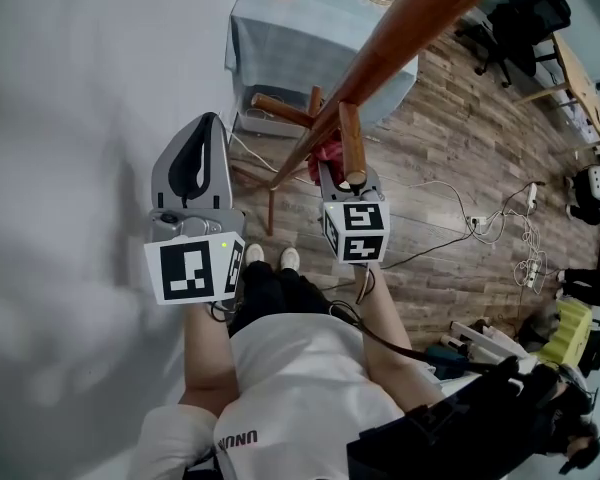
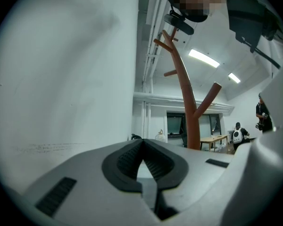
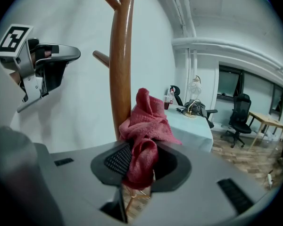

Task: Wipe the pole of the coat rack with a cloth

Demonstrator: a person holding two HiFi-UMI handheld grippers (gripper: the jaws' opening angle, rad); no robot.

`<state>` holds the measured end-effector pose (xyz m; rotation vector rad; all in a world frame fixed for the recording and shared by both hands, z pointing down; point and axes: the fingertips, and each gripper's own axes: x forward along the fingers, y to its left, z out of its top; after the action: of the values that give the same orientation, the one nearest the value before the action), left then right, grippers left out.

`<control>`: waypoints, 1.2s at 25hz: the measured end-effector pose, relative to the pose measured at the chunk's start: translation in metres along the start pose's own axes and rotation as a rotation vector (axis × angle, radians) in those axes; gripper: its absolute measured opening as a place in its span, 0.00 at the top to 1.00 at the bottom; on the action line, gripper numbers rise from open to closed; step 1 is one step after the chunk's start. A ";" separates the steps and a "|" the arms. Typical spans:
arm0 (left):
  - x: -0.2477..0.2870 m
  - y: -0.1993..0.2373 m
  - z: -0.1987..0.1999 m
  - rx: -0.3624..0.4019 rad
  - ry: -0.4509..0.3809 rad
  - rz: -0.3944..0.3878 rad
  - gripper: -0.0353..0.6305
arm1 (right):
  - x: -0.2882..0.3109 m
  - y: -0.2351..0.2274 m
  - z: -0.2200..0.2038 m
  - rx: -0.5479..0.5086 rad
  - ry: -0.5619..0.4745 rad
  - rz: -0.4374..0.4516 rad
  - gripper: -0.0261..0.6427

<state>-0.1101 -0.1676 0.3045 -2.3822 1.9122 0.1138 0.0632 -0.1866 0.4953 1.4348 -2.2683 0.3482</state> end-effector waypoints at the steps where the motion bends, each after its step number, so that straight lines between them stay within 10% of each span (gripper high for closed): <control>1: 0.000 0.000 0.000 -0.008 0.000 -0.001 0.93 | 0.001 0.000 -0.002 0.000 0.005 0.000 0.79; 30: -0.007 0.005 -0.012 -0.026 0.030 0.026 0.93 | 0.015 0.000 -0.041 -0.003 0.120 0.010 0.79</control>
<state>-0.1167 -0.1630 0.3166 -2.3893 1.9671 0.1055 0.0669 -0.1809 0.5382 1.3638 -2.1800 0.4223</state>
